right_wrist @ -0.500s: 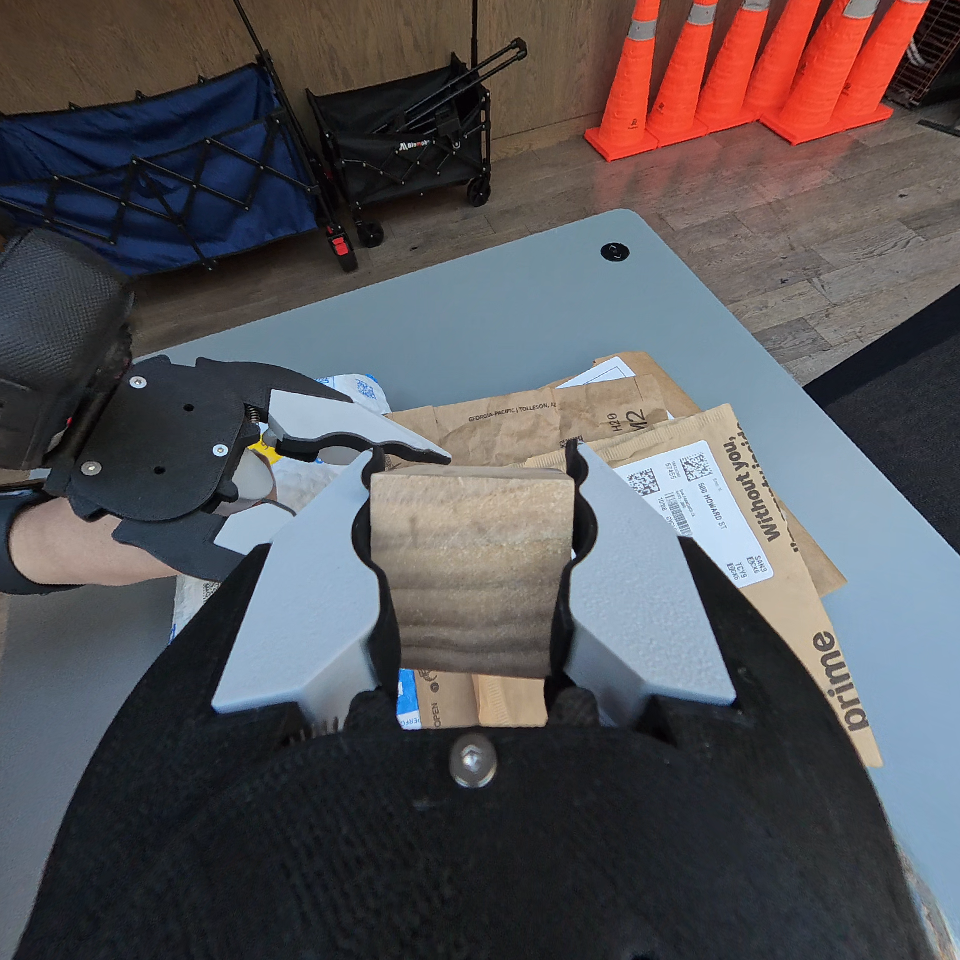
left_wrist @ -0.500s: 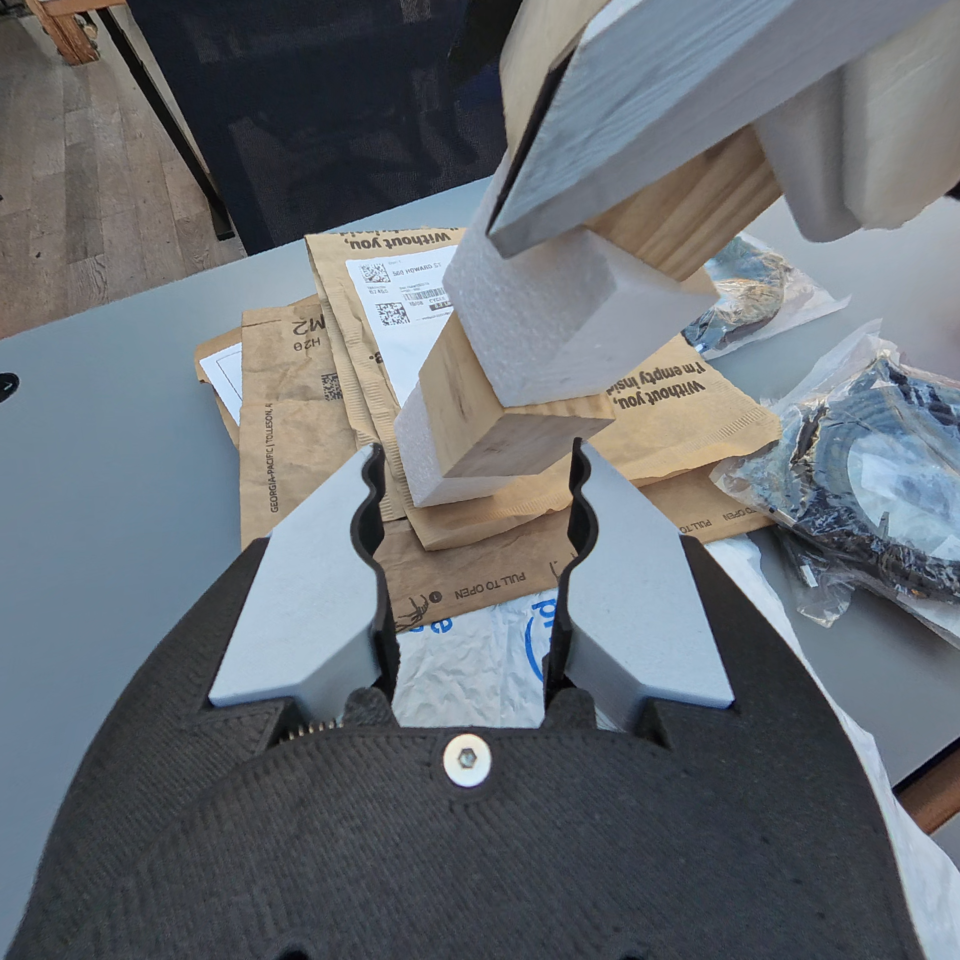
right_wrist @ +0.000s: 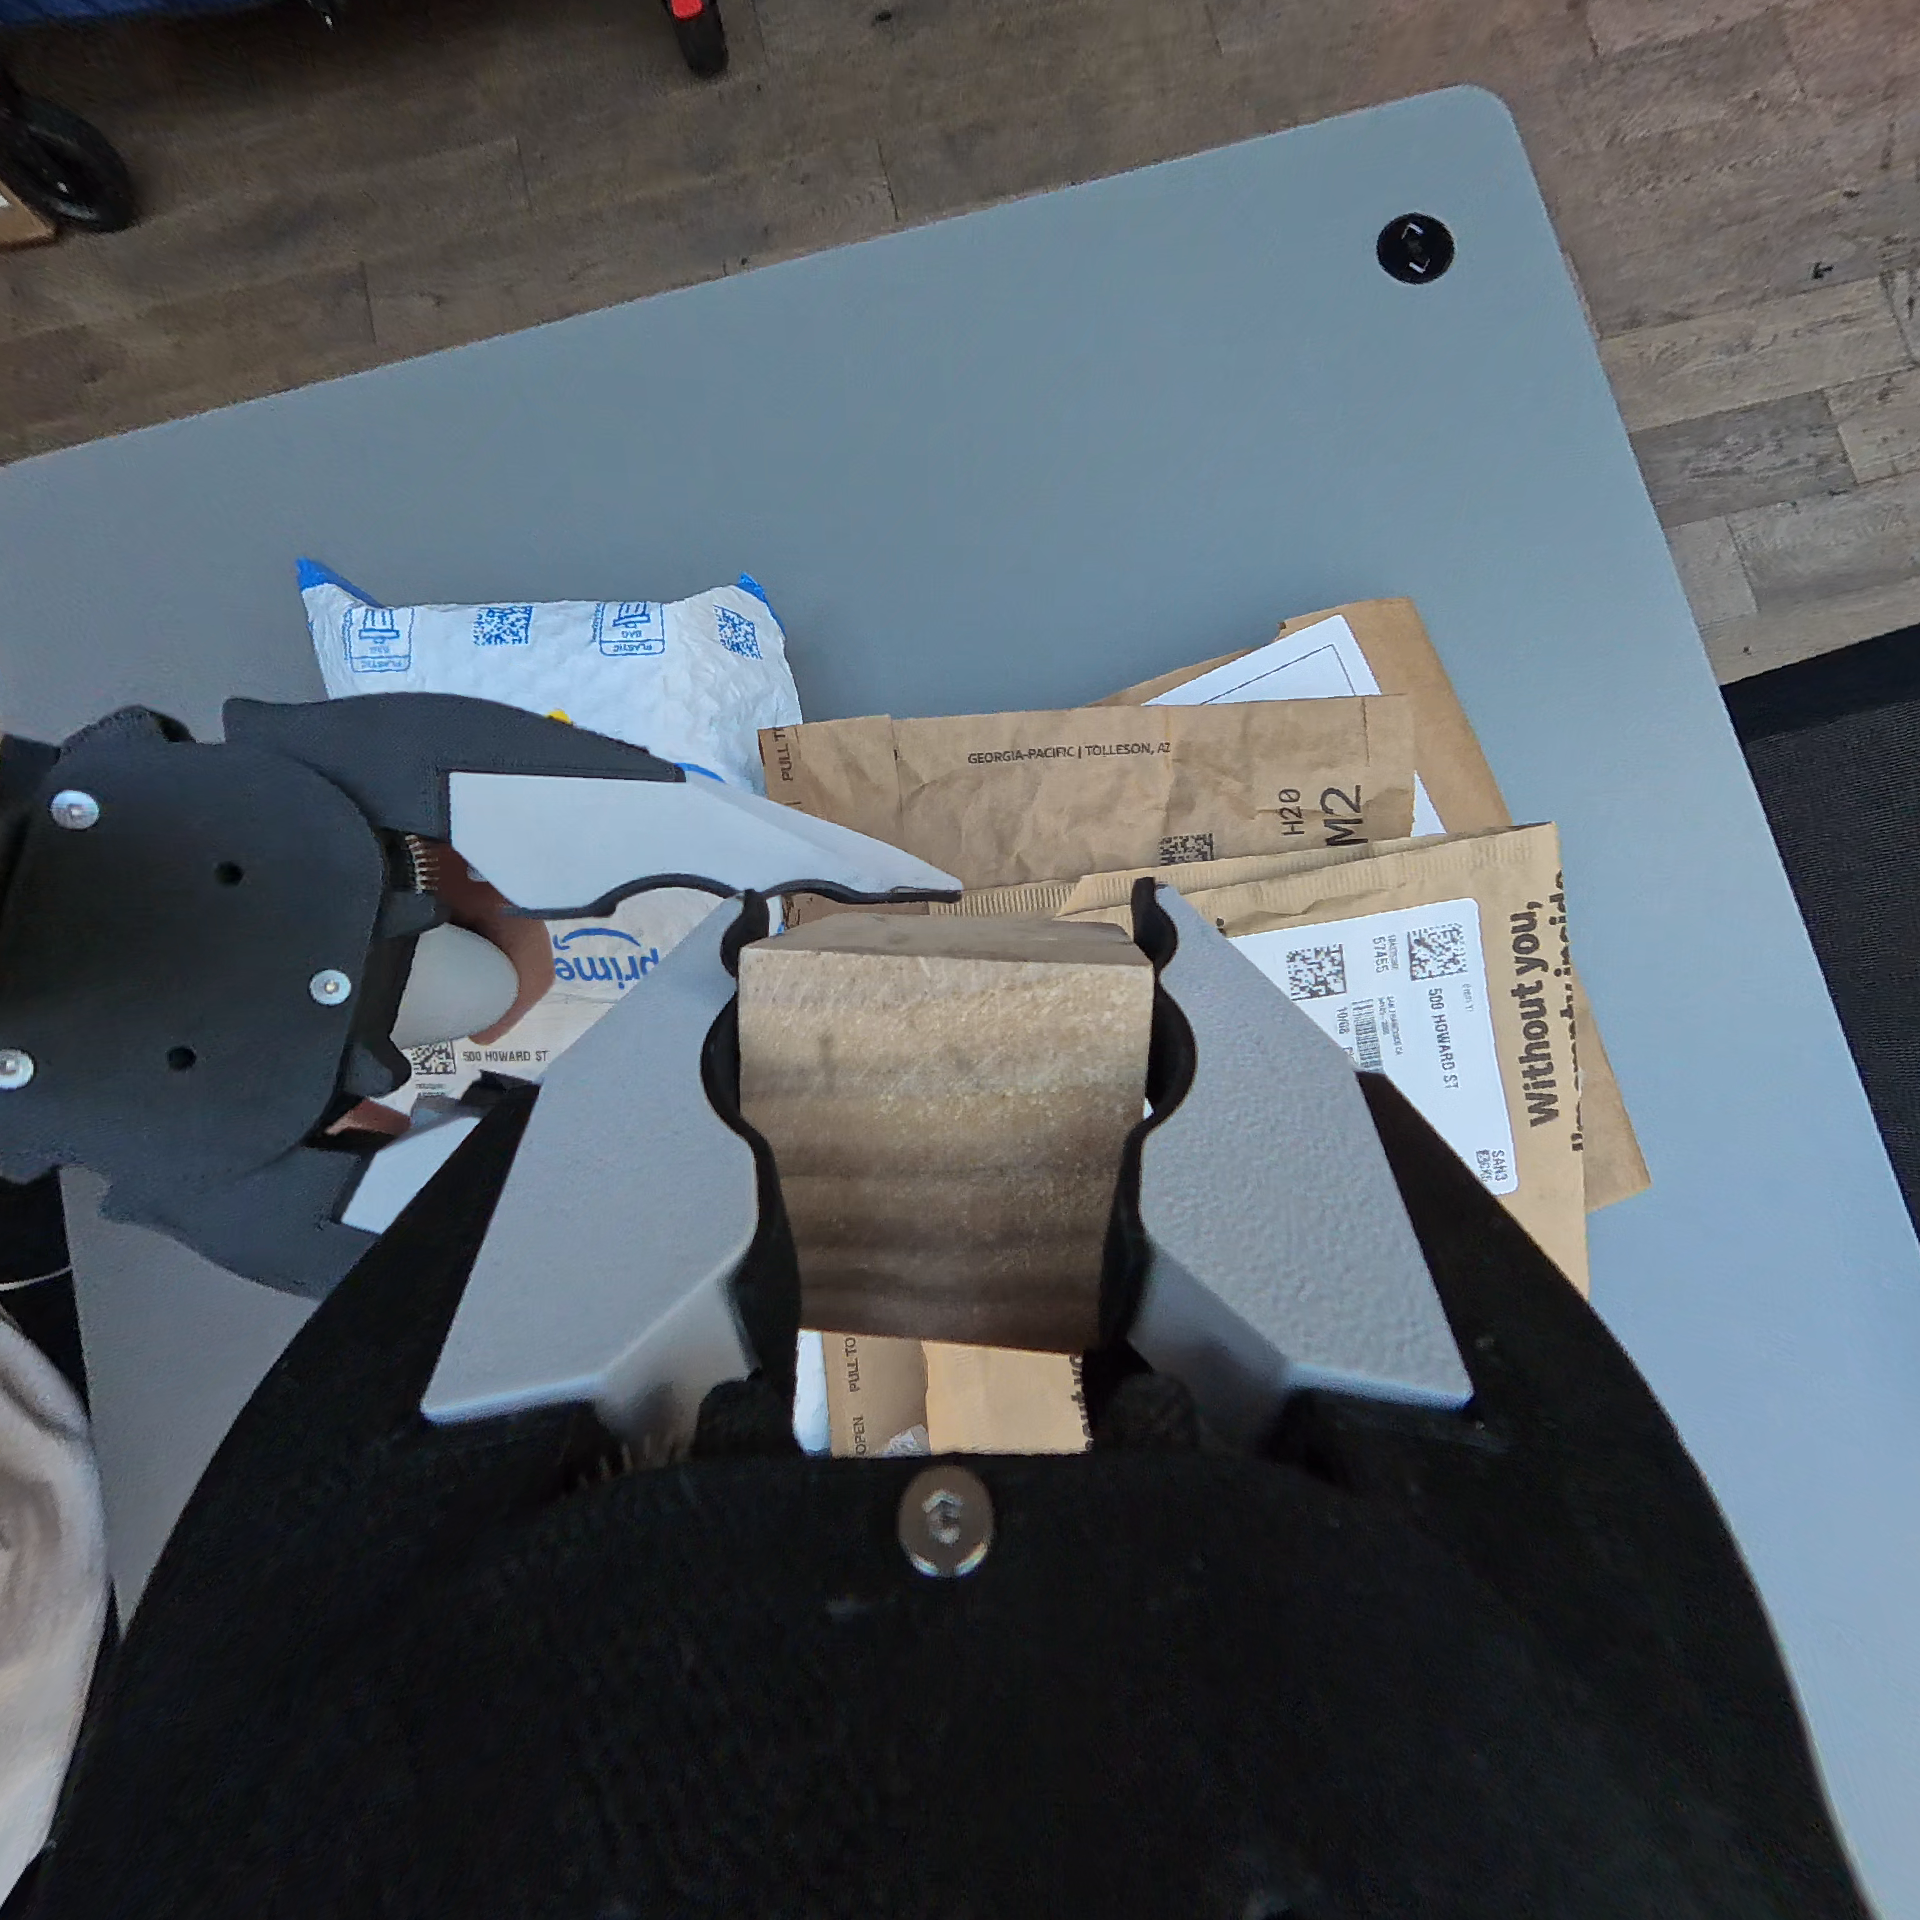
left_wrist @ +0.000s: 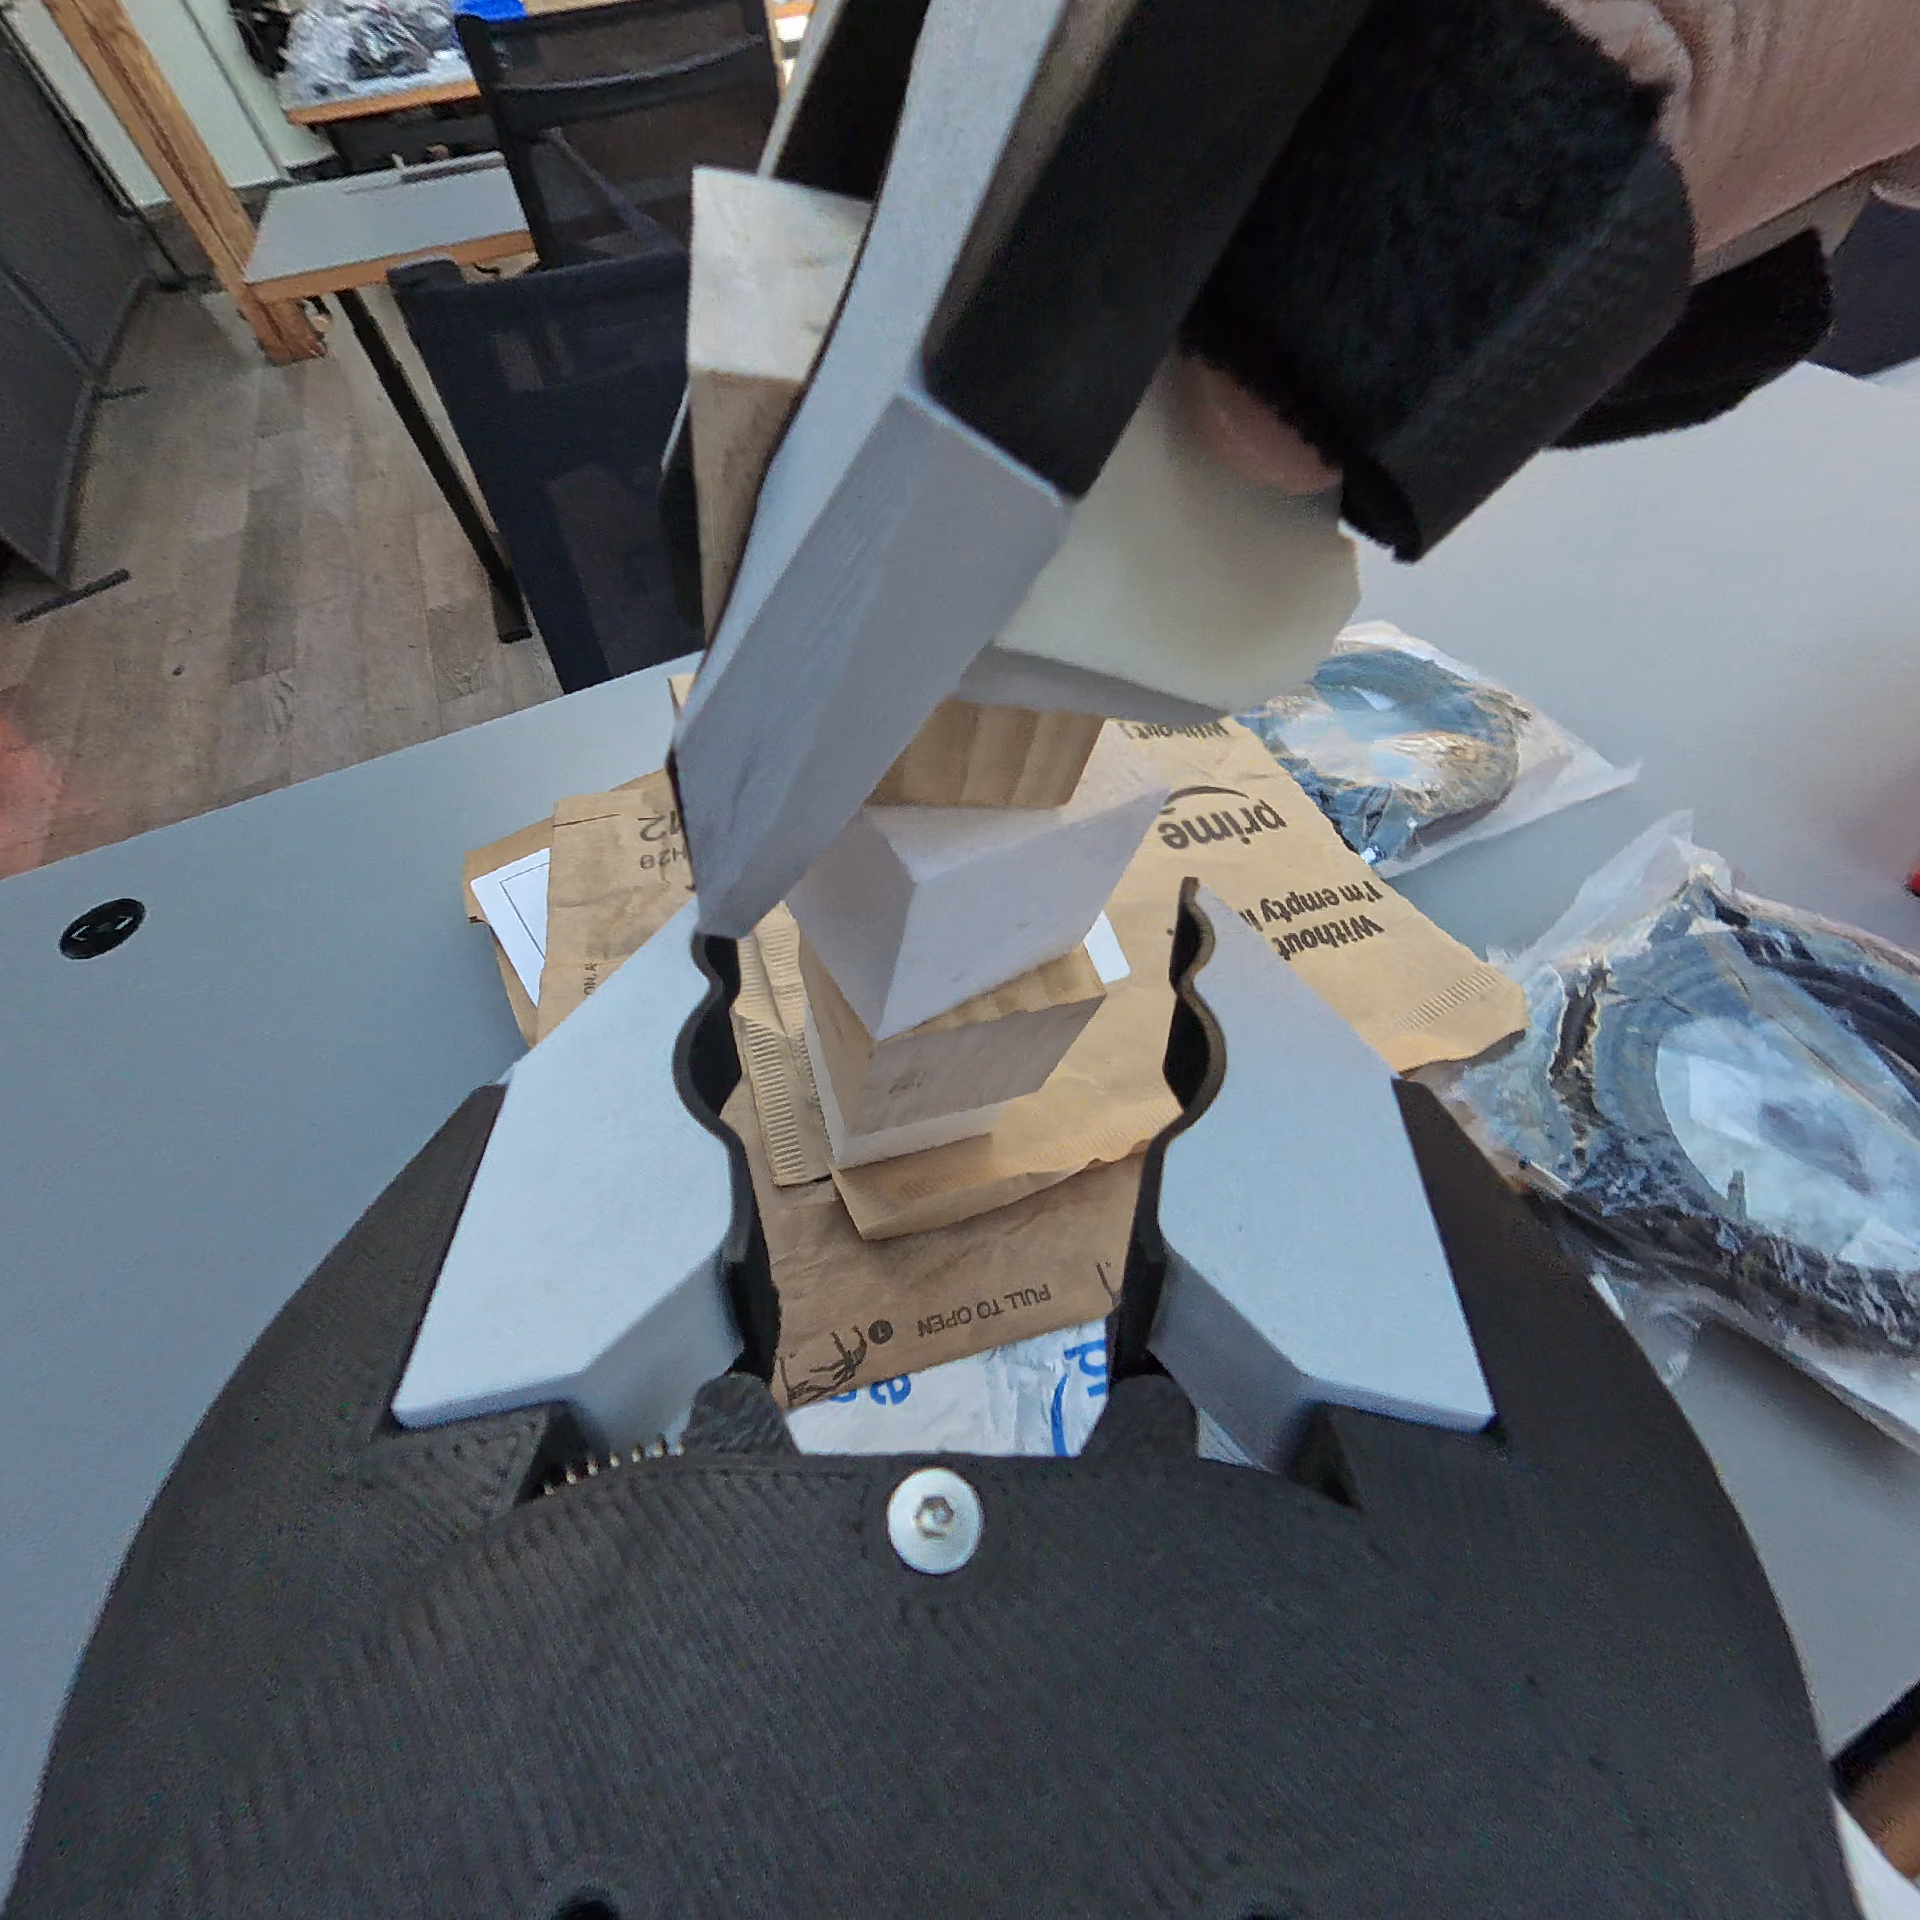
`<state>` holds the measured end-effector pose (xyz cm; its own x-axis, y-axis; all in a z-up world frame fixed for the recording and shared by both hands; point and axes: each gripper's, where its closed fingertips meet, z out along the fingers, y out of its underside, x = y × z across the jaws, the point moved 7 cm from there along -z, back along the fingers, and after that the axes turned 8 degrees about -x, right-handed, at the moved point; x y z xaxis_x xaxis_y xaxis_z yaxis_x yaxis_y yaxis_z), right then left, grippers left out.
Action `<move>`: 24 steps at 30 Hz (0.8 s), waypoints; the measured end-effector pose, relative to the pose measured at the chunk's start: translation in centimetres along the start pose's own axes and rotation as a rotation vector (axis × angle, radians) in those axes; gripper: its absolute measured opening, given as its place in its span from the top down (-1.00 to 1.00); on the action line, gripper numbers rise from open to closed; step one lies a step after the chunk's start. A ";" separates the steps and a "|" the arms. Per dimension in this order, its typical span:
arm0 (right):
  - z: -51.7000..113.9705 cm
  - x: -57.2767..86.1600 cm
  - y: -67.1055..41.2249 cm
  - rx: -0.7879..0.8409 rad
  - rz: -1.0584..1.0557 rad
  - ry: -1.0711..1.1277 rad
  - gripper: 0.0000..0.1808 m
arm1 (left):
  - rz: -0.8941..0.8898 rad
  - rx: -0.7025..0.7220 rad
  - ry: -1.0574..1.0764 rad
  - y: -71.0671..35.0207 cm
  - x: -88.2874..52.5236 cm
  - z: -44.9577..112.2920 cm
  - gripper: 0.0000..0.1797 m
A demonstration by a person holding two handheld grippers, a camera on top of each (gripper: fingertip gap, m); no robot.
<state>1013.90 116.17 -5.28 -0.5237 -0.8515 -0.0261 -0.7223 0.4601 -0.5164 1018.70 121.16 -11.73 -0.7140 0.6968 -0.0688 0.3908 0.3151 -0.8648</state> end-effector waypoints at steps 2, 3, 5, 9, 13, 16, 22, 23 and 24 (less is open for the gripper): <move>0.4 -0.2 -0.5 -0.024 -0.008 0.000 0.23 | -0.036 0.034 -0.047 -0.3 0.1 0.3 0.09; 0.5 -0.2 -0.7 -0.036 -0.005 0.004 0.23 | -0.057 0.047 -0.069 -0.5 0.0 0.4 0.10; 0.6 -0.4 -1.0 -0.053 -0.006 0.013 0.23 | -0.097 0.061 -0.089 -0.6 -0.2 0.8 0.14; 0.5 -0.2 -1.3 -0.062 0.006 -0.008 0.18 | -0.118 0.107 -0.099 -0.5 -0.1 0.8 0.21; 0.6 -0.1 -1.0 -0.036 -0.018 -0.001 0.04 | -0.125 0.122 -0.098 -0.3 -0.3 0.5 0.23; -0.4 -0.4 -0.7 0.004 -0.048 0.033 0.02 | -0.137 0.122 -0.098 -0.3 -0.4 0.4 0.23; -3.1 -0.5 0.9 0.116 -0.043 0.056 0.23 | -0.164 0.130 -0.101 -0.3 -0.8 0.0 0.24; -3.4 -0.6 1.2 0.134 -0.049 0.042 0.35 | -0.164 0.134 -0.104 -0.3 -0.9 -0.2 0.26; -3.5 -0.6 1.4 0.153 -0.047 0.041 0.35 | -0.158 0.136 -0.105 -0.4 -1.0 -0.3 0.27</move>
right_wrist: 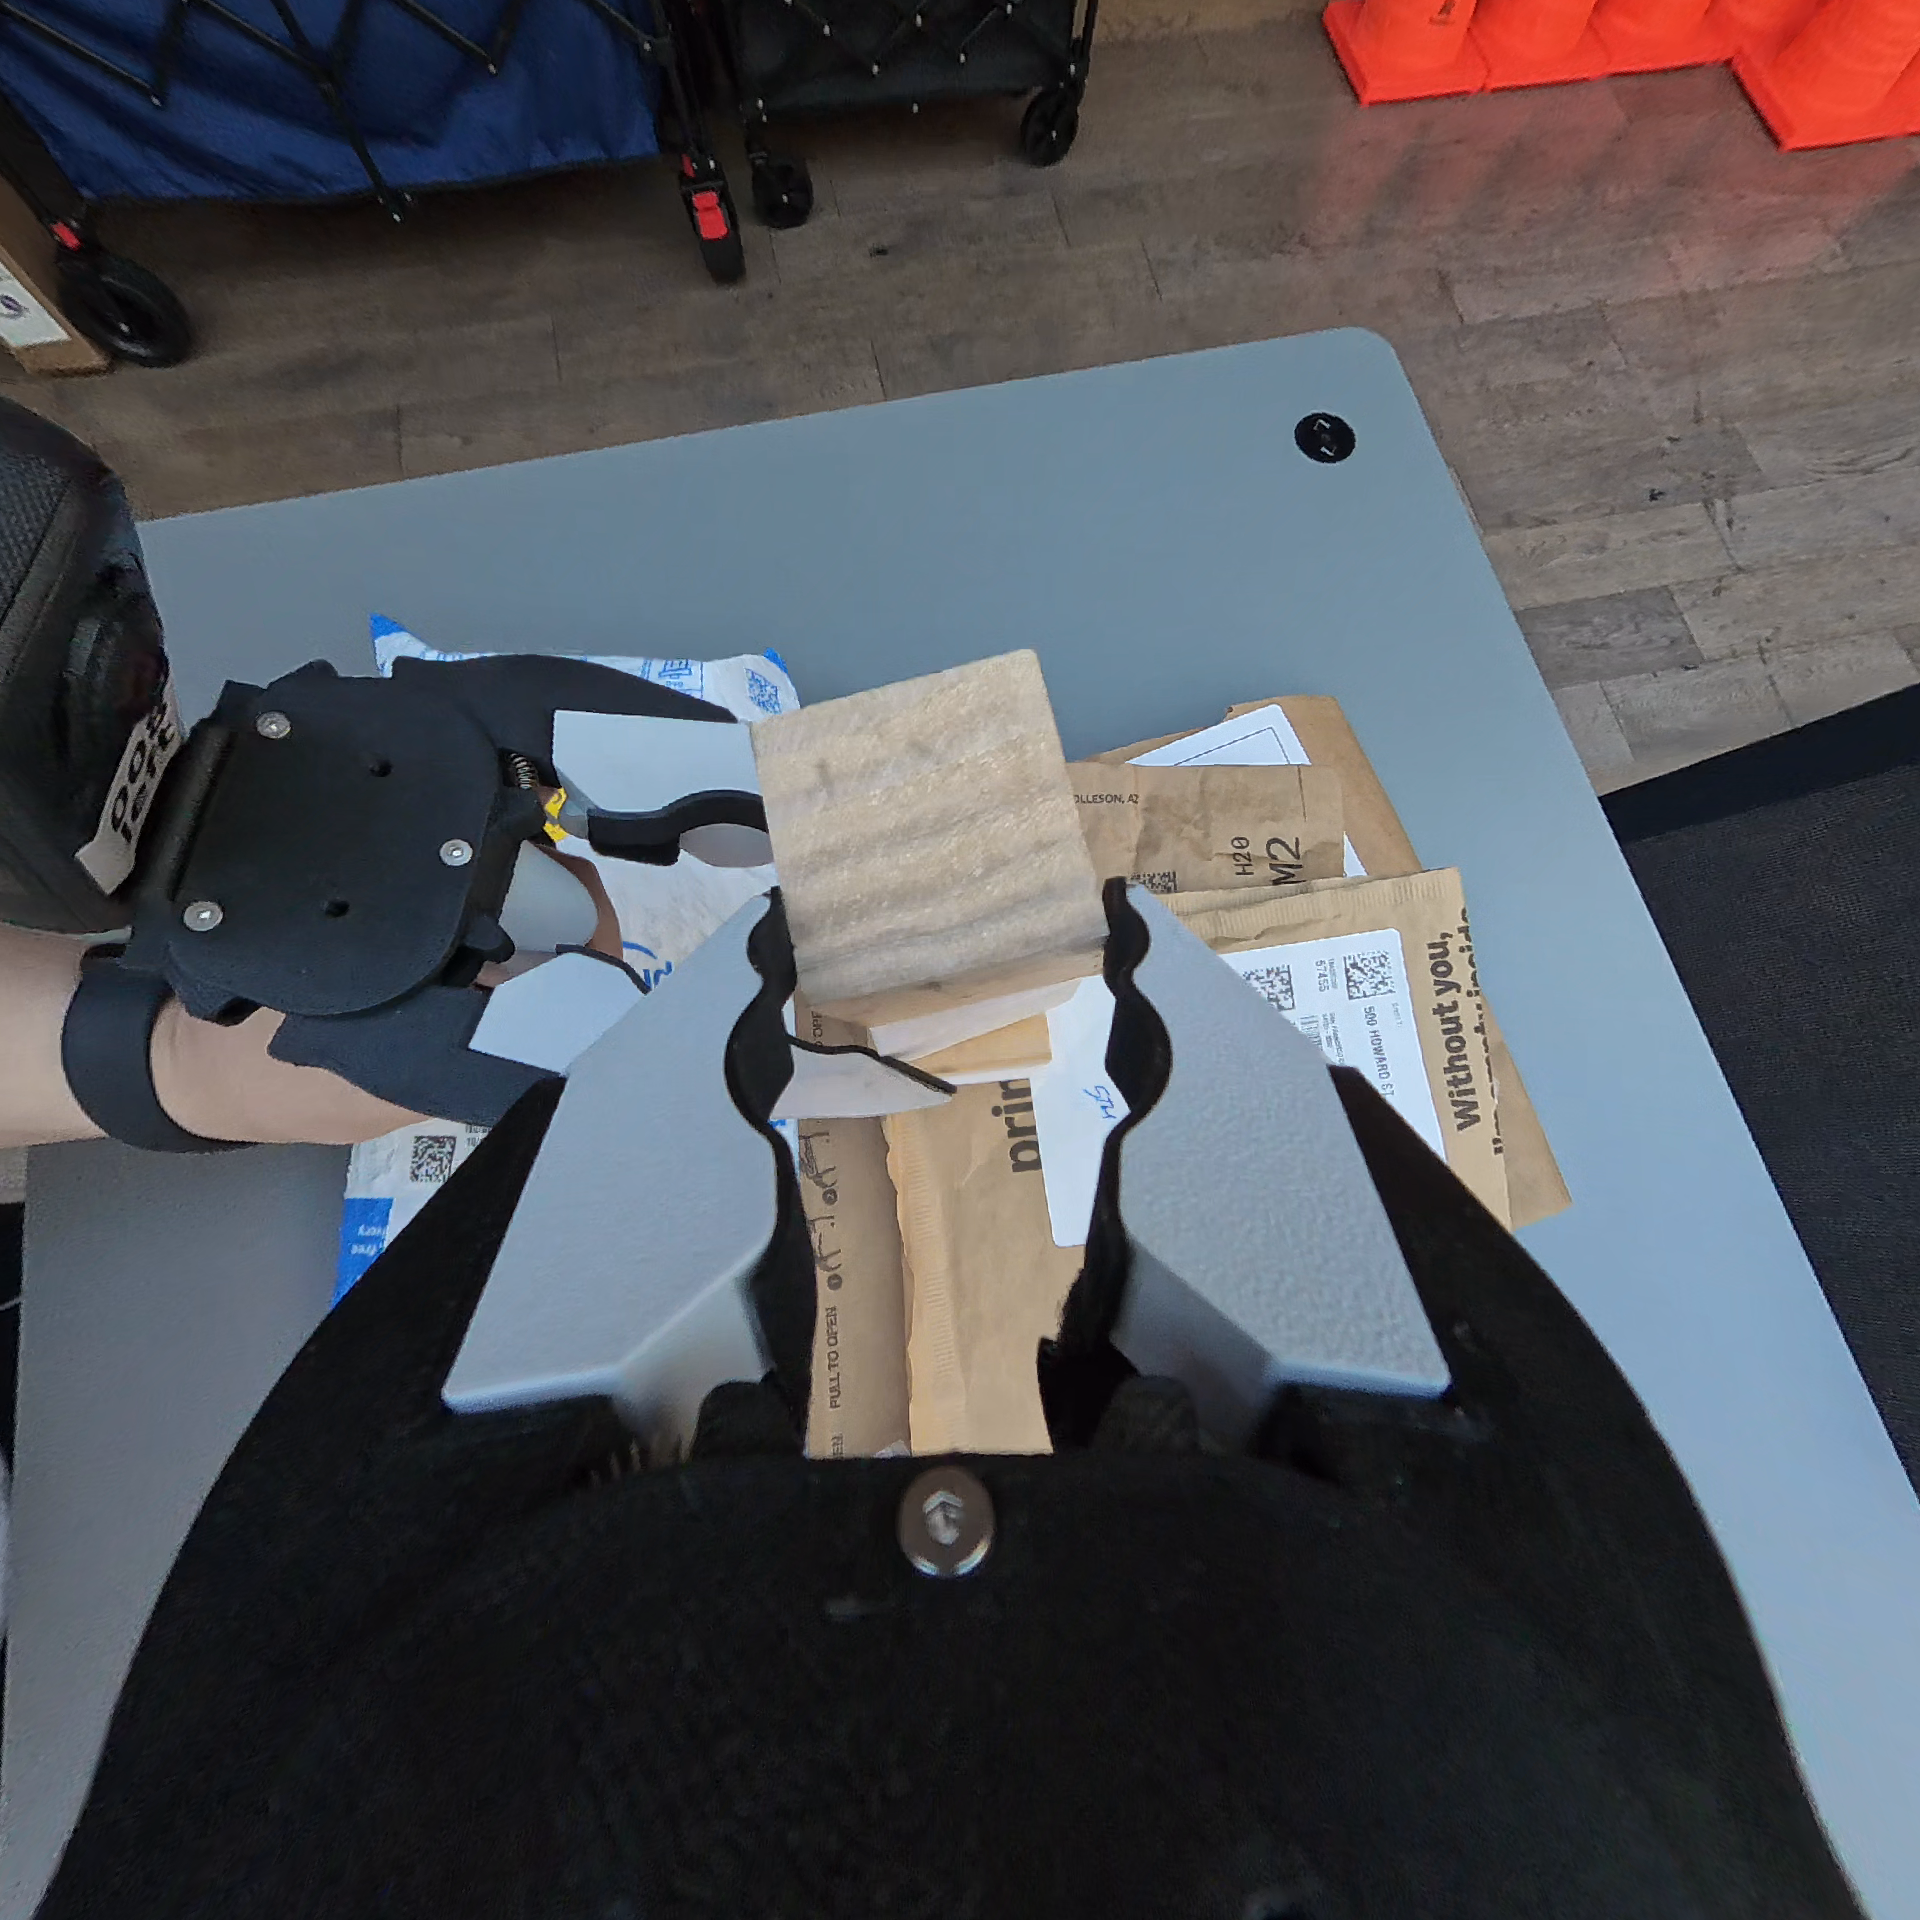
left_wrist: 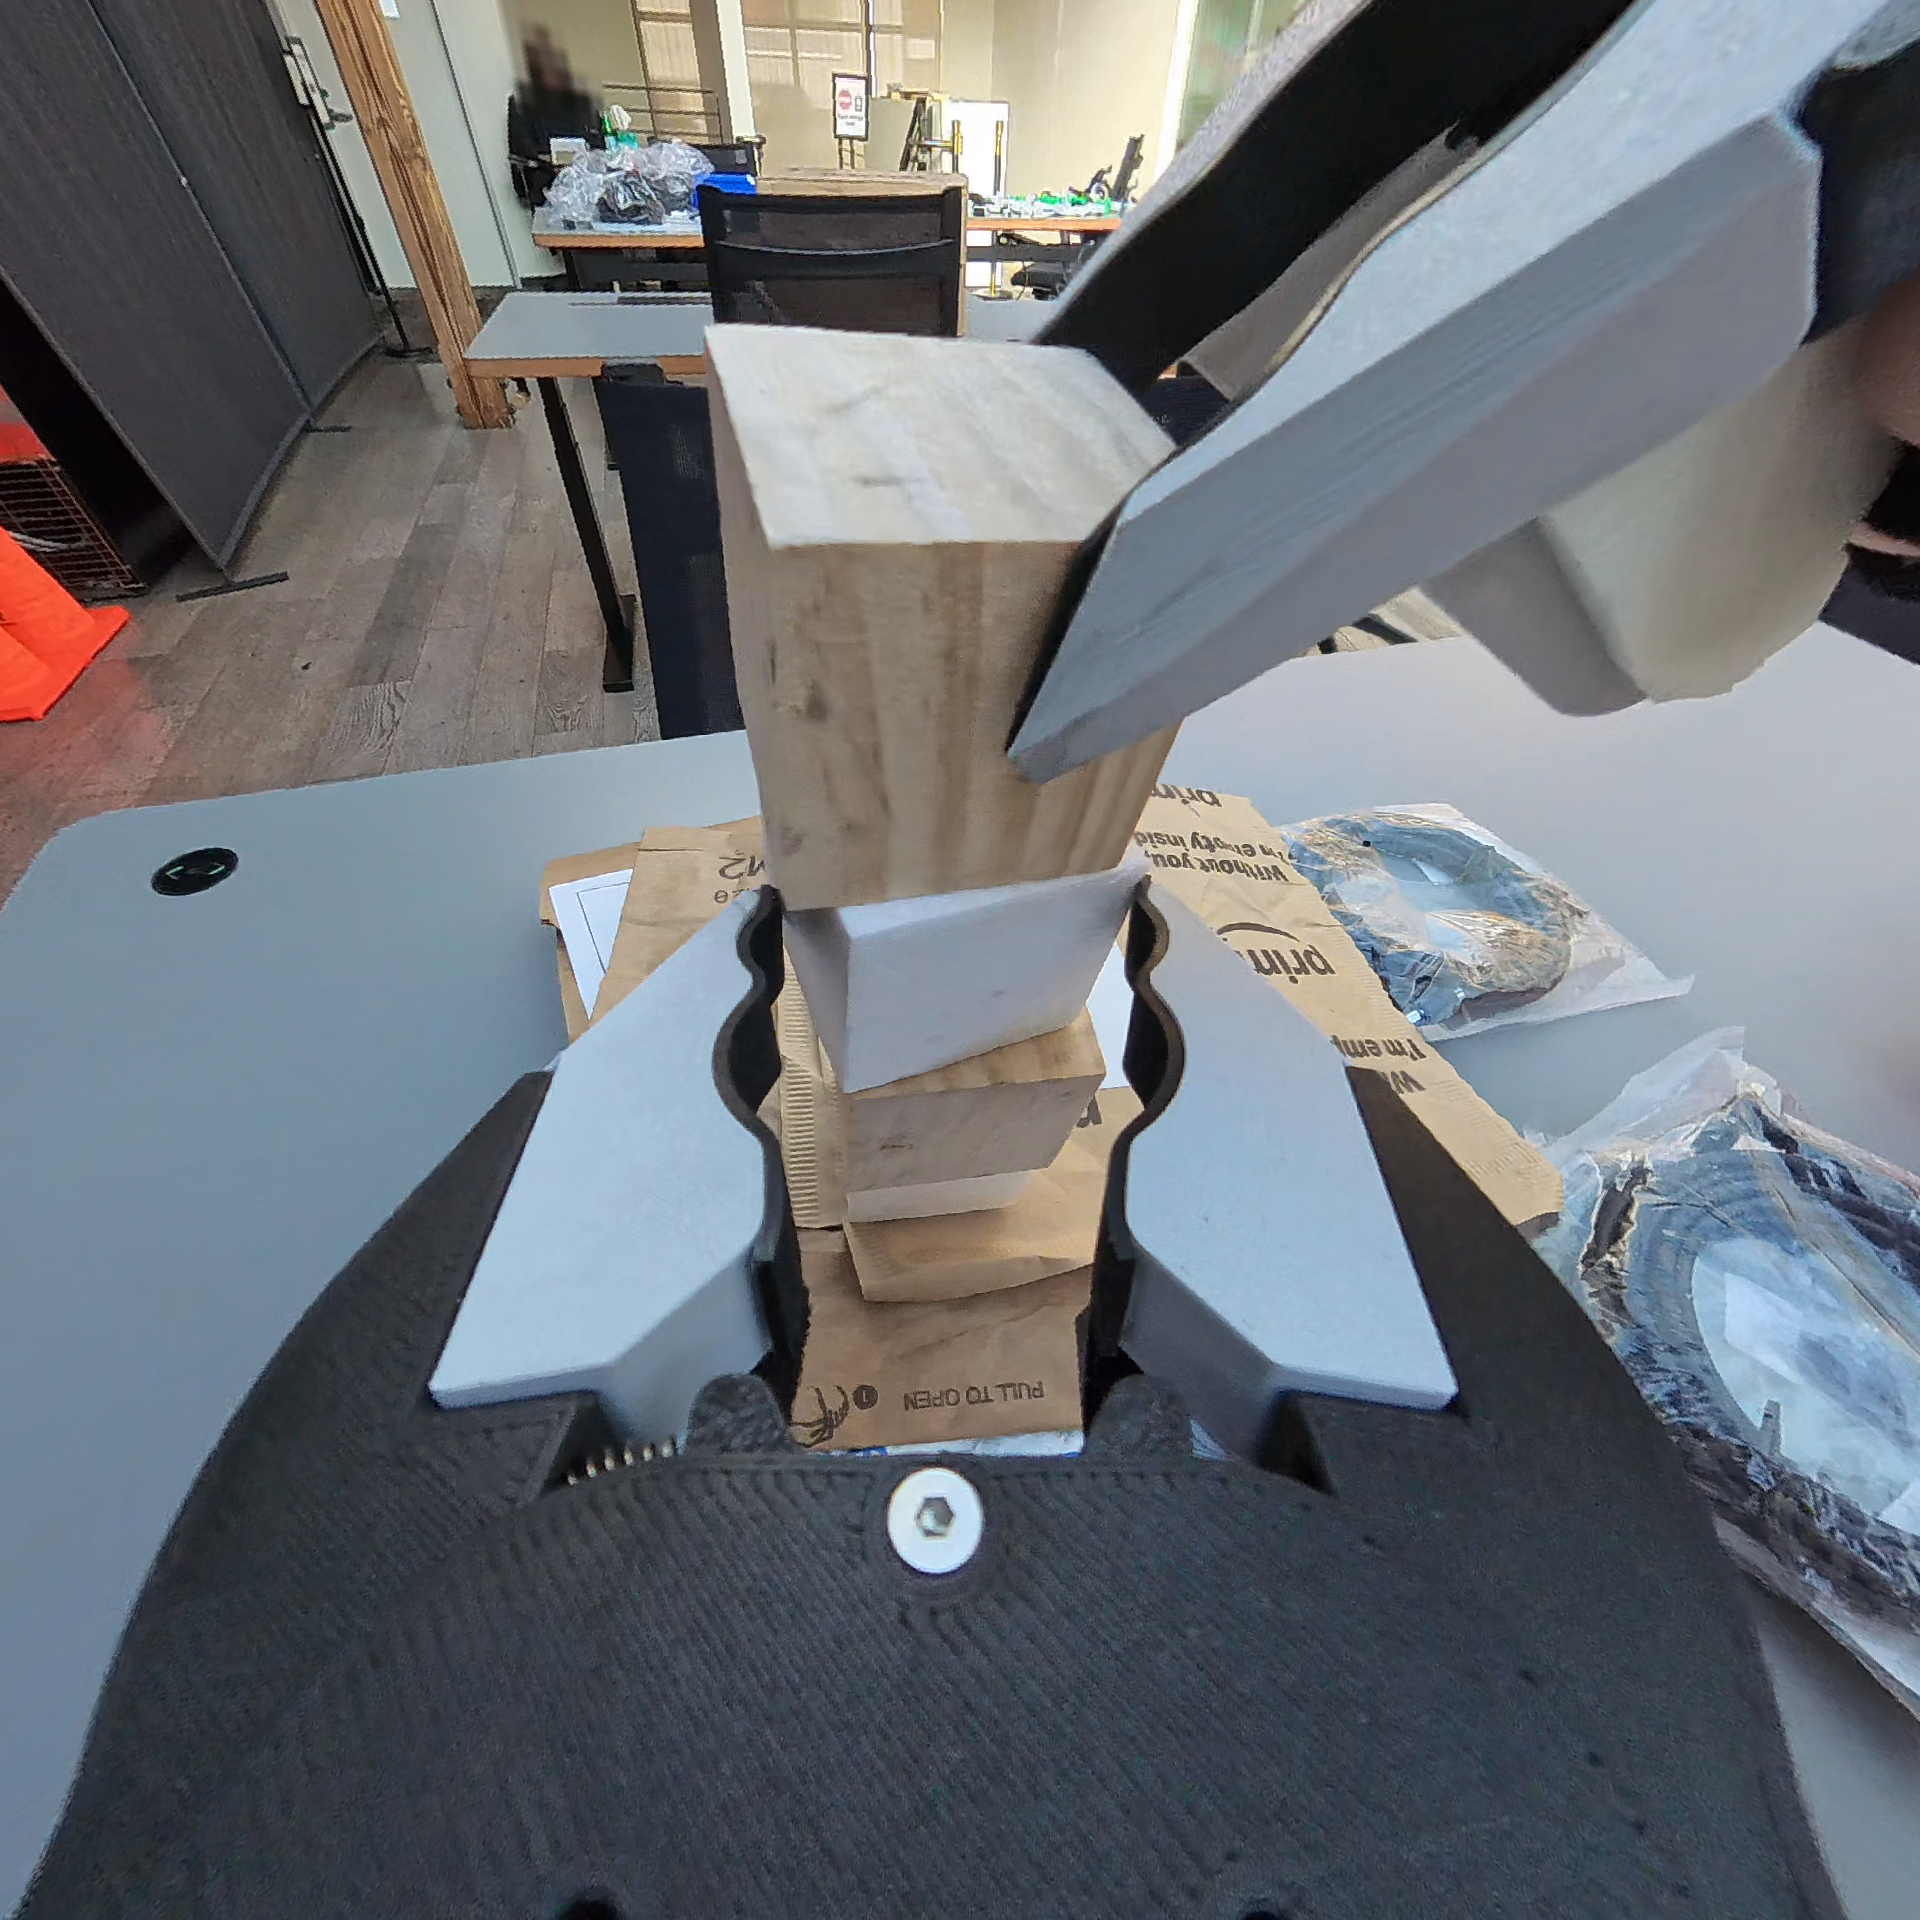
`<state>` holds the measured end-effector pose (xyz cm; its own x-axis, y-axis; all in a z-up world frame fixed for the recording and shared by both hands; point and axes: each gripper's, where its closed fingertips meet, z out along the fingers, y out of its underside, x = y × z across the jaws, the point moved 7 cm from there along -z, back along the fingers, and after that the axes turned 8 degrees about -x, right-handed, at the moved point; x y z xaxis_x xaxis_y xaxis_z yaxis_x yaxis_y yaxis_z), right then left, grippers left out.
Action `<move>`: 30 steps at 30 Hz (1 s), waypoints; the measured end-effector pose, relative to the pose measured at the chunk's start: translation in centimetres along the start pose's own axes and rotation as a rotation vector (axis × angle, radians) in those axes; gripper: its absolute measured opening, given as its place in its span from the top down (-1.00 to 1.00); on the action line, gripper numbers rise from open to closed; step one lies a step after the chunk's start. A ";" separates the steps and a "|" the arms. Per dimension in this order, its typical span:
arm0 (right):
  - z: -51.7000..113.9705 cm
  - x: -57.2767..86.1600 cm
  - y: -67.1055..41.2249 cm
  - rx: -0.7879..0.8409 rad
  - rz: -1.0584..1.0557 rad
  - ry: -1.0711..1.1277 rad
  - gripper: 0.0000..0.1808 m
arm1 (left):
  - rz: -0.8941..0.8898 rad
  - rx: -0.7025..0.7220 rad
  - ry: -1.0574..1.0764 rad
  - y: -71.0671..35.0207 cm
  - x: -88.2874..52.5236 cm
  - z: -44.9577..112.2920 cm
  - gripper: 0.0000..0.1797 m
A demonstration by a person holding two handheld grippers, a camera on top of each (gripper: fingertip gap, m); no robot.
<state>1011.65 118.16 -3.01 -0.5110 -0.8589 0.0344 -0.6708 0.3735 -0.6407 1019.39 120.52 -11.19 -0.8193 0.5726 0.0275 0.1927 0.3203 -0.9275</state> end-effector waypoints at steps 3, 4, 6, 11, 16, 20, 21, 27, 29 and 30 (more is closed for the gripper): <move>0.1 0.2 0.1 0.029 0.007 0.001 0.35 | 0.017 -0.008 -0.004 -0.1 -0.1 0.0 0.29; 0.2 0.3 0.0 0.040 0.009 0.002 0.35 | 0.012 -0.006 -0.003 -0.1 -0.2 0.0 0.29; 0.3 0.6 -0.2 0.062 0.017 0.006 0.35 | 0.001 -0.009 0.003 -0.1 -0.2 0.2 0.32; 0.4 1.2 -0.3 0.093 0.034 0.016 0.36 | 0.014 -0.017 0.005 0.2 -0.1 0.2 0.38; 0.5 1.7 -0.1 0.137 0.062 0.017 0.36 | 0.031 -0.016 -0.012 0.2 -0.2 0.1 0.40; 0.3 2.0 0.6 0.167 0.092 -0.001 0.35 | 0.066 -0.020 -0.030 0.3 0.0 0.1 0.41; 0.3 2.0 0.7 0.170 0.094 -0.005 0.35 | 0.070 -0.020 -0.034 0.3 0.0 0.1 0.41; 0.1 2.0 1.0 0.173 0.091 -0.021 0.36 | 0.078 -0.031 -0.037 0.3 0.2 0.0 0.40; 0.0 2.1 0.9 0.194 0.084 -0.015 0.36 | 0.077 -0.033 -0.028 0.2 0.1 -0.1 0.41; 0.1 2.2 1.0 0.197 0.090 -0.016 0.36 | 0.081 -0.039 -0.026 0.2 0.1 -0.1 0.41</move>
